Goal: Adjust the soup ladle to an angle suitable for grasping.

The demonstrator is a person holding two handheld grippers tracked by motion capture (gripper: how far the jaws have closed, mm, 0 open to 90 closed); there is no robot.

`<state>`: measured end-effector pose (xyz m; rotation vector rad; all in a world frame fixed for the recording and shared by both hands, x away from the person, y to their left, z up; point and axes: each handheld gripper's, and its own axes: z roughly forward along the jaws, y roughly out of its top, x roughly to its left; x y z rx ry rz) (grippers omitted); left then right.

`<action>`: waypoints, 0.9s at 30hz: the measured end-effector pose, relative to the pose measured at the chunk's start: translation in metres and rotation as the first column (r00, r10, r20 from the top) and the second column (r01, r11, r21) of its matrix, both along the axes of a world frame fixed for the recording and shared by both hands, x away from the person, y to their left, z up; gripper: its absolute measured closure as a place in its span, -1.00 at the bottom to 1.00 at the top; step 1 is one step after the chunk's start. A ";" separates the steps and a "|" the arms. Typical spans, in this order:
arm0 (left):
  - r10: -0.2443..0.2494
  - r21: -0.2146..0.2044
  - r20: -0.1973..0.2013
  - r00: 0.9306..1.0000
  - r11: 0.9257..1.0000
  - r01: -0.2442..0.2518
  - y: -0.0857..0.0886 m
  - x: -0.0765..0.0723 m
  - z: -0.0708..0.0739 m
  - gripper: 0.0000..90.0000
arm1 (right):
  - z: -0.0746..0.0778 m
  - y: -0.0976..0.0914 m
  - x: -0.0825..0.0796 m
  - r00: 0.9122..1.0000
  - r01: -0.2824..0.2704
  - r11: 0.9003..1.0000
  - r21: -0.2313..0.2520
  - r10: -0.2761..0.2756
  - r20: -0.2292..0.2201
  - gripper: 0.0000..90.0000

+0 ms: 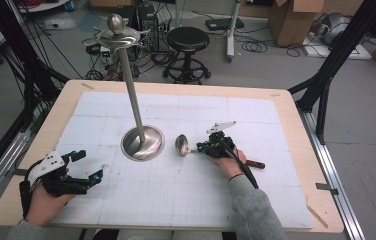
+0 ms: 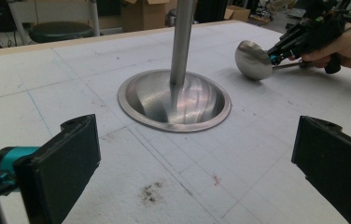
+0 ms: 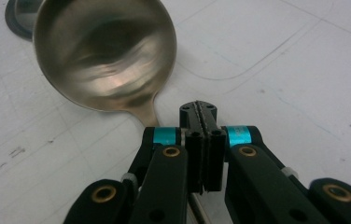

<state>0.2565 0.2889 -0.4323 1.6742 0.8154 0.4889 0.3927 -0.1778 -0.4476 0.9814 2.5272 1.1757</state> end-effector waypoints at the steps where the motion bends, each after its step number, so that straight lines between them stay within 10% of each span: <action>1: 0.000 0.000 0.000 1.000 1.000 0.000 0.000 0.000 0.000 -0.96 | 0.000 0.000 0.000 1.000 0.000 1.000 0.000 0.000 0.000 1.00; 27: -0.010 0.016 0.001 1.000 1.000 0.010 -0.002 0.000 0.001 -0.96 | 0.002 0.003 -0.032 0.998 -0.033 0.999 -0.003 0.033 -0.051 1.00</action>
